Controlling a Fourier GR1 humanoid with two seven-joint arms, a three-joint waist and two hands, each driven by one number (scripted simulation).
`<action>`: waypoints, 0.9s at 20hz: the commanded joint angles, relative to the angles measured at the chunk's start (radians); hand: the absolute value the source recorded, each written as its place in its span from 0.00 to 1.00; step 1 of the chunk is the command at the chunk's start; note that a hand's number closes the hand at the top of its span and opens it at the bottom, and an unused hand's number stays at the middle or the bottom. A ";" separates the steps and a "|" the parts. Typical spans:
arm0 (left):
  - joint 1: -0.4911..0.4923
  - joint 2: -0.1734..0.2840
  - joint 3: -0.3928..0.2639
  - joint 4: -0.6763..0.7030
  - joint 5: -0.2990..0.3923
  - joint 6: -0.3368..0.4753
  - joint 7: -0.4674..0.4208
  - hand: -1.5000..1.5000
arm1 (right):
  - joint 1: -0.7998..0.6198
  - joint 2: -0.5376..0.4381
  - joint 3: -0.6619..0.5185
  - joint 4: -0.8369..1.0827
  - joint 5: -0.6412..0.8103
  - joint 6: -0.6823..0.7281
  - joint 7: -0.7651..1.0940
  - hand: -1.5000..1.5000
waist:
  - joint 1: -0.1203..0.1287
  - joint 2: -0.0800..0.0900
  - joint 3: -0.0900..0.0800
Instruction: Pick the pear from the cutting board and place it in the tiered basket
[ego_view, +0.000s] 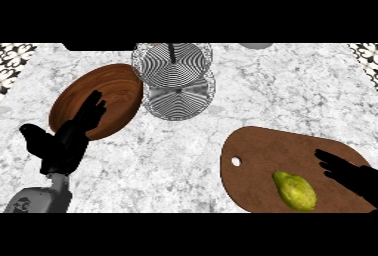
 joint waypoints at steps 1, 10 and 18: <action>-0.024 -0.037 -0.021 0.073 0.045 -0.073 0.002 0.50 | 0.043 0.016 -0.013 0.031 0.058 0.027 -0.055 0.00 | -0.011 0.015 -0.010; 0.009 -0.067 -0.037 0.024 -0.008 -0.059 0.021 0.50 | -0.027 0.120 0.007 0.126 0.131 -0.008 -0.071 0.00 | 0.000 0.015 -0.010; -0.023 -0.126 -0.062 0.048 -0.052 -0.031 0.028 0.50 | -0.059 0.192 0.035 0.133 0.164 -0.039 -0.038 0.00 | -0.002 0.017 -0.010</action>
